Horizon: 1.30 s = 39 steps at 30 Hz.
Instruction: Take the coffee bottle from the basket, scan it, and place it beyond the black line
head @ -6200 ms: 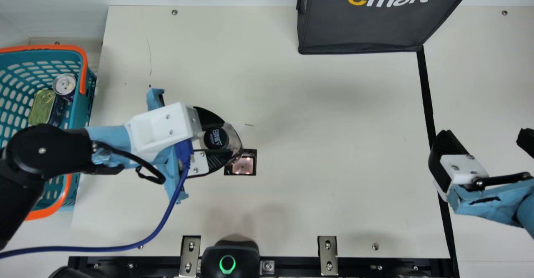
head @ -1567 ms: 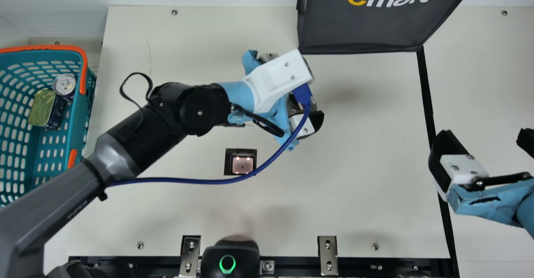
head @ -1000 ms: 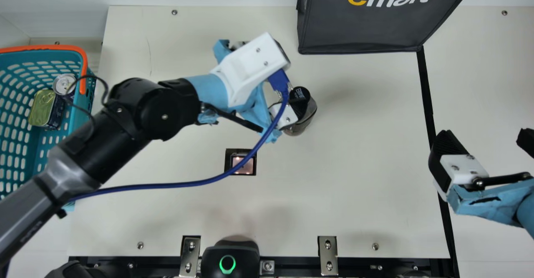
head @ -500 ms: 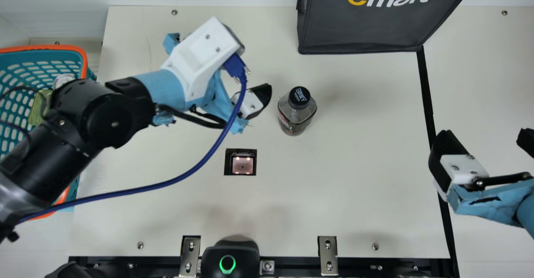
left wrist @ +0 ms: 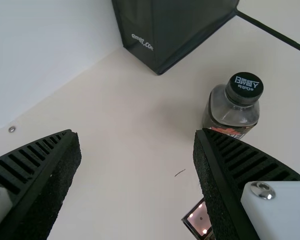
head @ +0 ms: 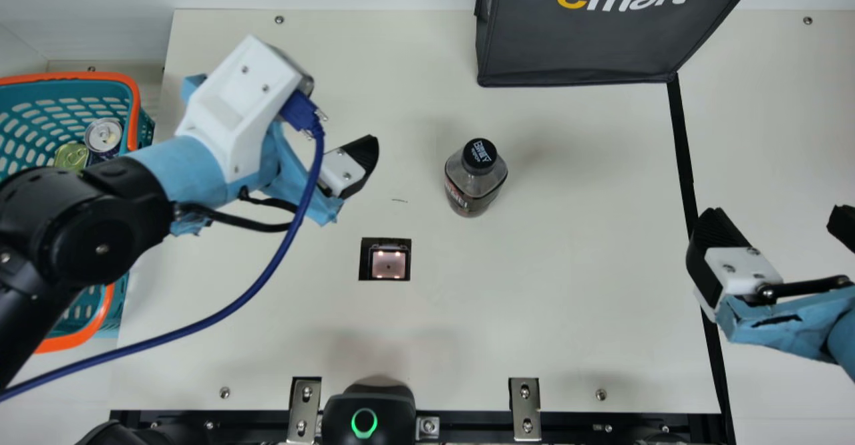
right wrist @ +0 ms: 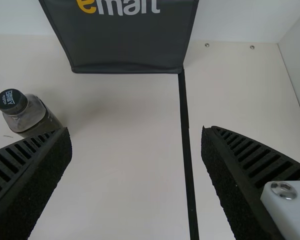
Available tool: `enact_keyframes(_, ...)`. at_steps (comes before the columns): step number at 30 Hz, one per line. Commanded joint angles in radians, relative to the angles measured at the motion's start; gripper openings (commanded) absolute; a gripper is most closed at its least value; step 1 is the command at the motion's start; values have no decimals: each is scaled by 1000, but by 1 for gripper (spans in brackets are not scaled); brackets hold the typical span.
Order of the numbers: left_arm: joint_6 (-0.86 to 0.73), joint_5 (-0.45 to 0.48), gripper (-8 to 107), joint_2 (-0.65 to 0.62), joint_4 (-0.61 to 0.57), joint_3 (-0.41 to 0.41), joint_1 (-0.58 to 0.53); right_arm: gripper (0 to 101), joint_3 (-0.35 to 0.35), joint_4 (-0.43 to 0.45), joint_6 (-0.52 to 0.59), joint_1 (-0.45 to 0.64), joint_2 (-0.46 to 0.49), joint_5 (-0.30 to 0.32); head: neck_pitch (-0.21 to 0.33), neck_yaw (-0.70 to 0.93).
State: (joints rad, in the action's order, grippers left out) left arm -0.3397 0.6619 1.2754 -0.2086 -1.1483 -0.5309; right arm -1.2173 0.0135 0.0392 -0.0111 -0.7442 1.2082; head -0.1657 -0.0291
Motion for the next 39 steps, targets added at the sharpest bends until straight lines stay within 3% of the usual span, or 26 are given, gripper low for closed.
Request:
enact_keyframes(1, 17, 8, 90, -24, 12, 11, 10, 91, 0, 0, 0, 0, 0, 0, 27, 2)
enact_keyframes(14, 84, 63, 90, -147, 58, 76, 93, 91, 0, 0, 0, 0, 0, 0, 27, 2)
enact_keyframes(39, 31, 150, 90, -300, -4, 159, 344, 91, 0, 0, 0, 0, 0, 0, 27, 2)
